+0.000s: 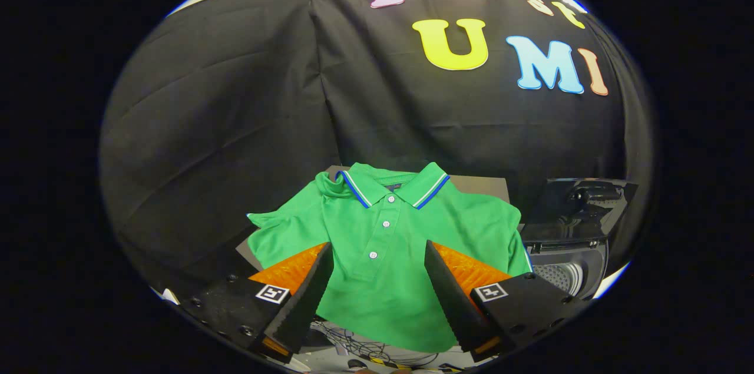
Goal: Put the clothes into the washing machine and then close the washing machine lid.
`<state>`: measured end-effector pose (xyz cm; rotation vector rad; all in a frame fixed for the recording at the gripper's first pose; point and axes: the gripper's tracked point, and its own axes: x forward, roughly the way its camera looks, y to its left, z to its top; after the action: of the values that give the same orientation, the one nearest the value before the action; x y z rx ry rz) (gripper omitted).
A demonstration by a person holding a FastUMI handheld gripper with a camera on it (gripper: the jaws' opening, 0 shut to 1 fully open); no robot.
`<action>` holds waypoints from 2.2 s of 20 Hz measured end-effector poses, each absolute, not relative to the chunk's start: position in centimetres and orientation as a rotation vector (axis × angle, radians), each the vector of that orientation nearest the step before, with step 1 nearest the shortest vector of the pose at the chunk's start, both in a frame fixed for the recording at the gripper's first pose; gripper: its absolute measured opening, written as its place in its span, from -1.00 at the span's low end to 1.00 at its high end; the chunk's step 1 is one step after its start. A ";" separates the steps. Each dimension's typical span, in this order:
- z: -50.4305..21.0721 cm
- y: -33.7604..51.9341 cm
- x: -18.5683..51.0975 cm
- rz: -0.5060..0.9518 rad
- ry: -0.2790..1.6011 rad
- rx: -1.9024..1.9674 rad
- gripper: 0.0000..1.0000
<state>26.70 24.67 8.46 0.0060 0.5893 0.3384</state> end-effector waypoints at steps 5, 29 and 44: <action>6.9 26.0 29.9 0.293 0.669 0.024 0.95; 3.6 29.1 31.3 0.313 0.719 -0.059 -0.96; 21.3 26.1 32.1 0.384 0.405 0.121 -0.97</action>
<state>32.11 26.10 21.35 0.1208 0.4053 0.3841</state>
